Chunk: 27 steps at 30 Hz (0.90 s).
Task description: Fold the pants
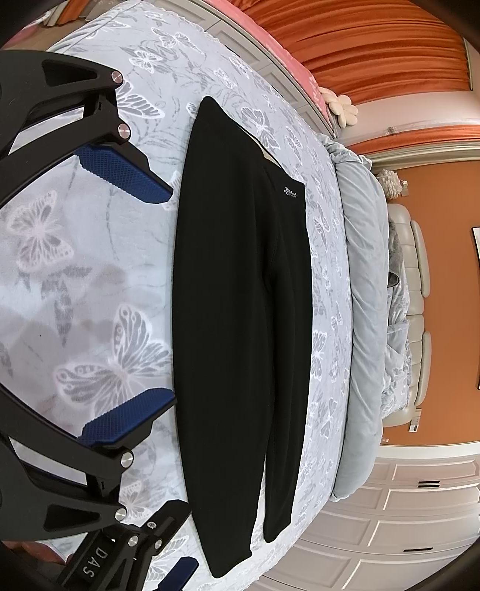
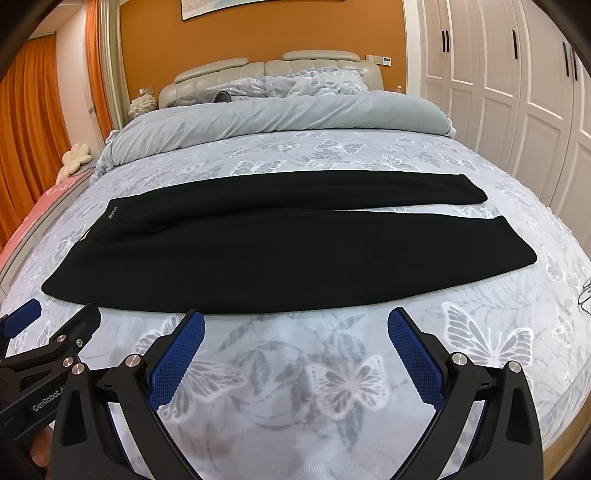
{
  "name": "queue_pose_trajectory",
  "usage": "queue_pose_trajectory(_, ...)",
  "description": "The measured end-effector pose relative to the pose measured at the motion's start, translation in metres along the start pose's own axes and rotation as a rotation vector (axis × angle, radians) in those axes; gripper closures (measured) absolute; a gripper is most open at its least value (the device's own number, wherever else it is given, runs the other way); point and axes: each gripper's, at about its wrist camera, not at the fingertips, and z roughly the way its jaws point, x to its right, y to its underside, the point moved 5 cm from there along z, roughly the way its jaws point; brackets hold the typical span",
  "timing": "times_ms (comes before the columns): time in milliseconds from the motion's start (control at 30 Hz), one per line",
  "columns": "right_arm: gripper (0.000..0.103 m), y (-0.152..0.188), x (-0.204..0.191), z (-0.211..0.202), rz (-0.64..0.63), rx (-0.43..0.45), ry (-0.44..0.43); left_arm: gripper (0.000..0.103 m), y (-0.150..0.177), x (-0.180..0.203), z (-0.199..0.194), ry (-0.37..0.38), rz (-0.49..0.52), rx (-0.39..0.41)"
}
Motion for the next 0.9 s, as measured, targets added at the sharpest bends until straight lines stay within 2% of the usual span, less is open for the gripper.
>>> queue_pose_trajectory(233, 0.005, 0.0, 0.001, 0.0, 0.001, -0.001, -0.001, 0.005, 0.001, -0.001, 0.001, 0.006, -0.001, -0.005)
queue_pose_trajectory(333, 0.005, -0.003, 0.007, 0.006, -0.015, -0.016, -0.008, 0.005, 0.0, -0.01, 0.004, 0.073, 0.0, -0.024)
queue_pose_trajectory(400, 0.005, -0.01, 0.031, 0.013, -0.021, -0.028, 0.01, 0.005, -0.011, -0.02, 0.006, 0.138, -0.002, -0.022)
queue_pose_trajectory(500, 0.005, -0.042, 0.1, 0.031, -0.007, -0.046, 0.079, 0.005, -0.044, -0.059, 0.025, 0.153, -0.033, -0.022)
queue_pose_trajectory(567, 0.005, -0.073, 0.163, 0.052, 0.03, -0.061, 0.144, 0.005, -0.072, -0.093, 0.058, 0.131, -0.069, -0.063)
queue_pose_trajectory(633, 0.005, -0.1, 0.211, 0.077, 0.074, -0.082, 0.177, 0.005, -0.104, -0.135, 0.103, 0.067, -0.121, -0.129)
queue_pose_trajectory(667, 0.005, -0.12, 0.24, 0.097, 0.105, -0.1, 0.196, 0.005, -0.116, -0.15, 0.124, 0.06, -0.146, -0.161)
queue_pose_trajectory(733, 0.005, -0.149, 0.275, 0.13, 0.137, -0.125, 0.211, 0.005, -0.144, -0.185, 0.175, 0.06, -0.216, -0.227)
queue_pose_trajectory(767, 0.005, -0.16, 0.288, 0.143, 0.147, -0.136, 0.215, 0.005, -0.156, -0.203, 0.2, 0.025, -0.252, -0.252)
queue_pose_trajectory(800, 0.005, -0.173, 0.303, 0.163, 0.159, -0.153, 0.216, 0.005, -0.167, -0.218, 0.223, -0.007, -0.298, -0.258)
queue_pose_trajectory(900, 0.005, -0.196, 0.334, 0.216, 0.192, -0.201, 0.227, 0.005, -0.186, -0.242, 0.272, -0.039, -0.358, -0.28)
